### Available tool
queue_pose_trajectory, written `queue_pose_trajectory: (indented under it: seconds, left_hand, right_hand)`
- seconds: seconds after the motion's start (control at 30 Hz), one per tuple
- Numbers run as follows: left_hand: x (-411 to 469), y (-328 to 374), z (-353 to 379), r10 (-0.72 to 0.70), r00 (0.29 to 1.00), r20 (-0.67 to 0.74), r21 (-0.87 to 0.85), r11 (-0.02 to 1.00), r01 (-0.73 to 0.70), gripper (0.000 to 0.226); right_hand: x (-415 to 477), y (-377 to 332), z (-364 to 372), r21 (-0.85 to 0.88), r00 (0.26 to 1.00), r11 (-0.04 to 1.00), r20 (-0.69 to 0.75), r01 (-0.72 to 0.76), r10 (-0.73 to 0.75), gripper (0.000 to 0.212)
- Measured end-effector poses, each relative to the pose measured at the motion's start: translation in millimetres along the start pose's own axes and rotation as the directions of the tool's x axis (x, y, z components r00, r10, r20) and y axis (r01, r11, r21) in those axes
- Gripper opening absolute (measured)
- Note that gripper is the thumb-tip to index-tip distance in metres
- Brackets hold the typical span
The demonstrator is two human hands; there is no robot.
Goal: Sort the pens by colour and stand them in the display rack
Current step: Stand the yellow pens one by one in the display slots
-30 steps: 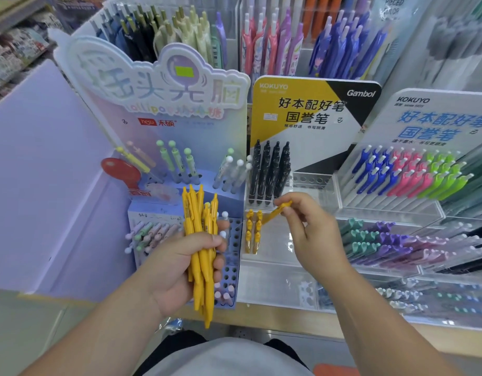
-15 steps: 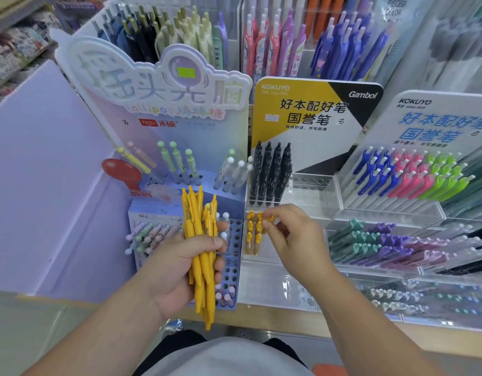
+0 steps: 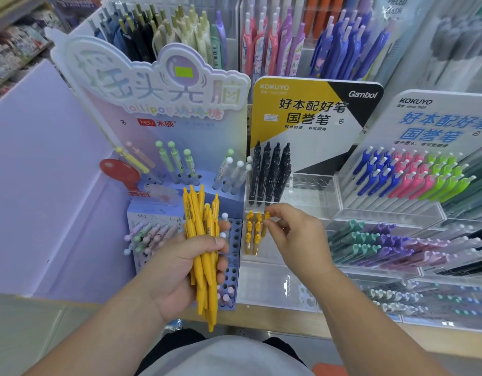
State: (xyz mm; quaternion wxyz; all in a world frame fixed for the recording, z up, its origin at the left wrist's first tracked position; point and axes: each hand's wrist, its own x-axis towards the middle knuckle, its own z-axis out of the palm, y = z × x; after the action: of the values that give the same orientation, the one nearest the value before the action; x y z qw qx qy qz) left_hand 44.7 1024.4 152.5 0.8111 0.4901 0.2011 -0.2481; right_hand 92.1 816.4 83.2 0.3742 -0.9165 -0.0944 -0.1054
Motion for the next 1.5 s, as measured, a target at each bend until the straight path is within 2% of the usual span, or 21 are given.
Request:
queue_pose_trajectory:
  seconds: [0.2,0.27,0.33,0.37,0.4,0.47,0.53,0.7,0.87,1.0,1.07,1.23,1.37,1.5]
  left_hand:
    - [-2,0,10,-0.011,0.999,0.039,-0.049,0.999,0.013,0.039]
    - [-2,0,12,-0.025,0.996,0.080,-0.036,0.999,0.028,0.037]
    - [-4,1,14,-0.058,0.987,0.152,-0.014,0.998,0.061,0.037]
    - [-4,1,15,-0.078,0.978,0.192,0.004,0.997,0.079,0.038]
    - [-5,1,17,-0.095,0.968,0.231,0.031,0.995,0.090,0.039]
    - [-6,1,22,-0.104,0.958,0.268,0.099,0.992,0.080,0.037]
    - [-5,1,27,-0.098,0.959,0.266,0.149,0.987,0.060,0.030]
    - [0,2,32,-0.112,0.966,0.233,0.190,0.979,0.068,0.021]
    - [0,0,29,-0.145,0.967,0.211,0.218,0.971,0.098,0.027]
    - [0,0,22,-0.111,0.985,0.135,0.172,0.981,0.087,0.028]
    - [1,-1,17,-0.075,0.995,0.071,0.115,0.991,0.066,0.031]
    - [1,-1,12,0.019,0.998,-0.054,-0.054,0.998,-0.021,0.035]
    - [0,1,13,0.046,0.993,-0.109,-0.104,0.993,-0.057,0.040]
    - [-1,2,13,0.041,0.993,-0.115,-0.111,0.992,-0.053,0.039]
  right_hand:
    - [-2,-1,-4,-0.010,1.000,1.000,0.010,0.014,-0.014,0.027]
    - [-3,-8,-10,0.044,0.999,0.999,-0.032,-0.025,0.027,0.029]
    - [-4,-24,-21,0.216,0.989,0.970,-0.070,-0.113,0.131,0.020]
    - [-3,-34,-26,0.374,0.978,0.910,-0.031,-0.180,0.206,0.014]
    - [-2,-44,-33,0.535,0.962,0.805,0.061,-0.257,0.267,0.010]
    - [-1,-60,-42,0.708,0.920,0.590,0.264,-0.388,0.289,0.011]
    - [-1,-67,-47,0.720,0.907,0.552,0.328,-0.421,0.263,0.015]
    - [0,-67,-49,0.721,0.899,0.540,0.315,-0.435,0.304,0.012]
    - [9,-62,-60,0.786,0.904,0.502,0.162,-0.361,0.397,0.008]
    - [10,-49,-79,0.780,0.920,0.594,-0.060,-0.199,0.386,0.010]
    - [5,-41,-80,0.729,0.929,0.664,-0.110,-0.167,0.354,0.011]
    - [-6,-18,-51,0.448,0.972,0.877,-0.069,-0.172,0.226,0.016]
    - [-14,-8,-28,0.295,0.988,0.952,-0.096,-0.085,0.118,0.018]
    - [-13,-4,-21,0.239,0.993,0.970,-0.102,-0.040,0.066,0.016]
